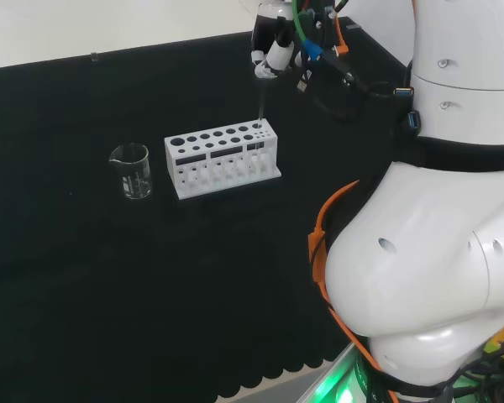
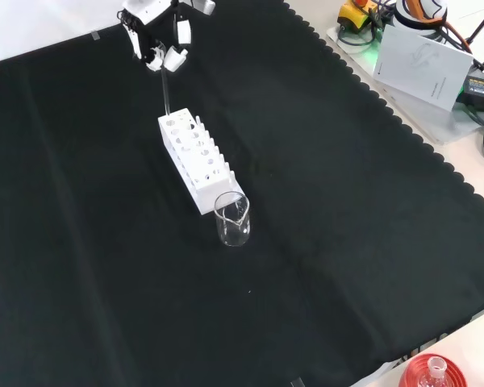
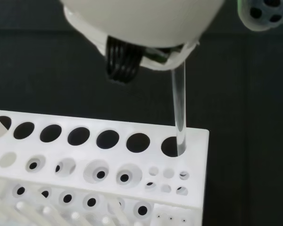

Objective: Take the glass rod from the white test tube rack.

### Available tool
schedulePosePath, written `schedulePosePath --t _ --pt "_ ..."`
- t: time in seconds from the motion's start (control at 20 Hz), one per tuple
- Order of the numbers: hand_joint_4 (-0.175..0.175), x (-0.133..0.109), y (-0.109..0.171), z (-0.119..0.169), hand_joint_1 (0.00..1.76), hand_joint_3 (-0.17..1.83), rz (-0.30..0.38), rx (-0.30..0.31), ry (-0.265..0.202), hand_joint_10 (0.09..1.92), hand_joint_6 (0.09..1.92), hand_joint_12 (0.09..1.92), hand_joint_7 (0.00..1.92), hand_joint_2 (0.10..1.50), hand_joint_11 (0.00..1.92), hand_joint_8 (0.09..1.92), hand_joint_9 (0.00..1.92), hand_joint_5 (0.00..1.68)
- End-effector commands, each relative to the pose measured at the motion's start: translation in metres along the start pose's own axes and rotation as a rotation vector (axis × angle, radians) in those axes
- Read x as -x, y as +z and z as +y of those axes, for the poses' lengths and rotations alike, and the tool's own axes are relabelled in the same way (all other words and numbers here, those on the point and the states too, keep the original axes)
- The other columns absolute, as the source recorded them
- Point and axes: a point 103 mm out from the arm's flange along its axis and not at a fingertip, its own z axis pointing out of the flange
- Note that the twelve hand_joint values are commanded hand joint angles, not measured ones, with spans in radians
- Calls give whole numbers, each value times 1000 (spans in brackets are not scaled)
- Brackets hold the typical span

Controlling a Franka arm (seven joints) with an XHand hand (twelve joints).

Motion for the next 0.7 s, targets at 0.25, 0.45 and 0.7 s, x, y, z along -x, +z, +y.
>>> schedulePosePath --t 0.25,0.45,0.7 --pt "-175 -10 -25 -4 1334 877 -28 7 4 87 720 452 1480 514 1644 534 1770 1232" --pt "-175 -17 -39 -9 1439 835 -41 29 1 87 695 446 1400 503 1637 606 1713 1208" --pt "-175 -28 -47 -14 1449 826 -51 45 -22 87 682 445 1397 504 1633 604 1707 1211"
